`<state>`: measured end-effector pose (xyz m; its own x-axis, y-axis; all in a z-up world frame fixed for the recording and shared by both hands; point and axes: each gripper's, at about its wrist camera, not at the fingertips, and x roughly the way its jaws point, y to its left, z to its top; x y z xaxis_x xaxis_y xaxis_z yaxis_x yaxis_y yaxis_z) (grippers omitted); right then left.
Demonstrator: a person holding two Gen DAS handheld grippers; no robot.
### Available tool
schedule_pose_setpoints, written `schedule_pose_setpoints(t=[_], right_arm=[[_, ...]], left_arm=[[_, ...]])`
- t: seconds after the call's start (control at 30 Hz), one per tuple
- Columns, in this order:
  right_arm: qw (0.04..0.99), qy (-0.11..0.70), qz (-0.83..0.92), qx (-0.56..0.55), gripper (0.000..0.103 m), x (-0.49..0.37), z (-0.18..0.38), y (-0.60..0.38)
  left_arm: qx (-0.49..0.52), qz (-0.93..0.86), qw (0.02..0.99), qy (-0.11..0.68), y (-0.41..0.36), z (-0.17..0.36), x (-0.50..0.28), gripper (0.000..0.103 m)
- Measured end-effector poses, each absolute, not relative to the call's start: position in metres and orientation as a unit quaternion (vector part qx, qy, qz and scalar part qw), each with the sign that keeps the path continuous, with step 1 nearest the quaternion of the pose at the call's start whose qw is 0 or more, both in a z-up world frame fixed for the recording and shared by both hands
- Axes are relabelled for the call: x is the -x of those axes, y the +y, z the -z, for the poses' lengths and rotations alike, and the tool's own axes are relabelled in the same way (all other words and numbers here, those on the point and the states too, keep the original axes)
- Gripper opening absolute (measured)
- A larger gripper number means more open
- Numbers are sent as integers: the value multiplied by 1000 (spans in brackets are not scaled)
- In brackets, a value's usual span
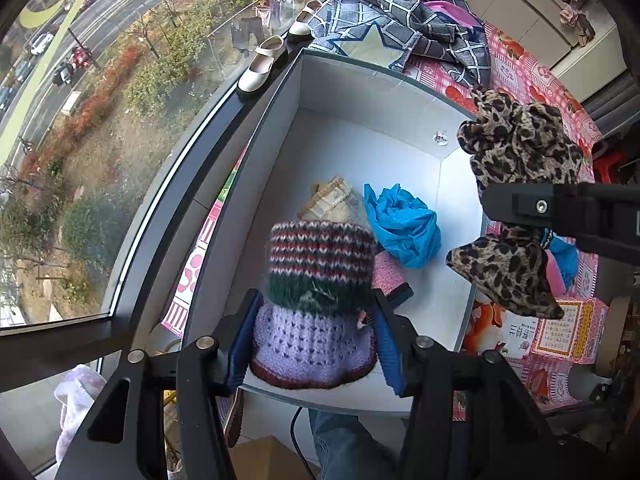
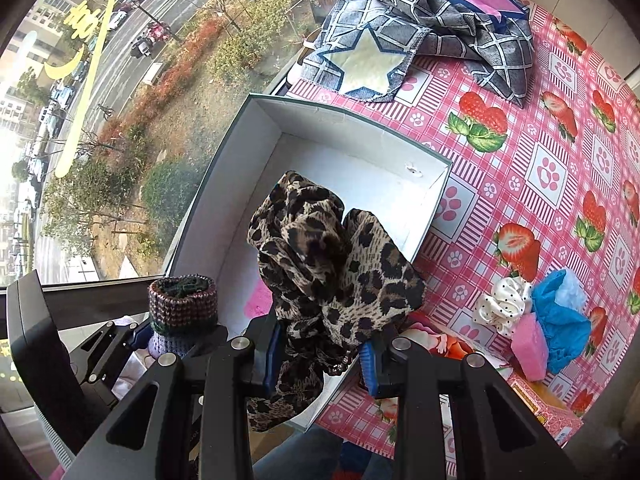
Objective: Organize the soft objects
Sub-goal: 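Open both tools to drop the knit hat and scrunchie into the box, then move both tools back toward the remaining pile of soft items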
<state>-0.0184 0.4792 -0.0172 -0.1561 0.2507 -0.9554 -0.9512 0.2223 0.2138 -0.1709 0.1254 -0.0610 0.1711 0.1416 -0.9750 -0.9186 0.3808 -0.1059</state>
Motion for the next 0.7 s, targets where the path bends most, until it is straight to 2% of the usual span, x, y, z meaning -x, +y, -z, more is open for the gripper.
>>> schedule_pose_setpoints(t=[0.1,0.13,0.17,0.23,0.4,0.47,0.5,0.7], right_arm=[[560,540,-538,325,34,22,17,483],[557,539,-541,324,44,23,16,483],[556,538,-545,323,60,24,15,484],[561,526,-554,320,74,28,9,484],[563,511,-564,324,77,31,-2,484],[566,511,-563,318,94,27,-5,482],[570,511,-563,312,95,25,-6,480],[577,522,-554,295,95,5,-13,470]], left_arm=[[384,-406,663,498,125,59,172,73],[383,-407,664,496,125,58,172,78],[382,-409,665,495,125,57,173,80],[384,-409,665,494,125,57,173,80],[403,-402,671,474,125,54,177,85],[407,-401,675,466,125,51,176,95],[407,-402,678,461,125,49,176,102],[418,-397,696,428,126,32,174,103]])
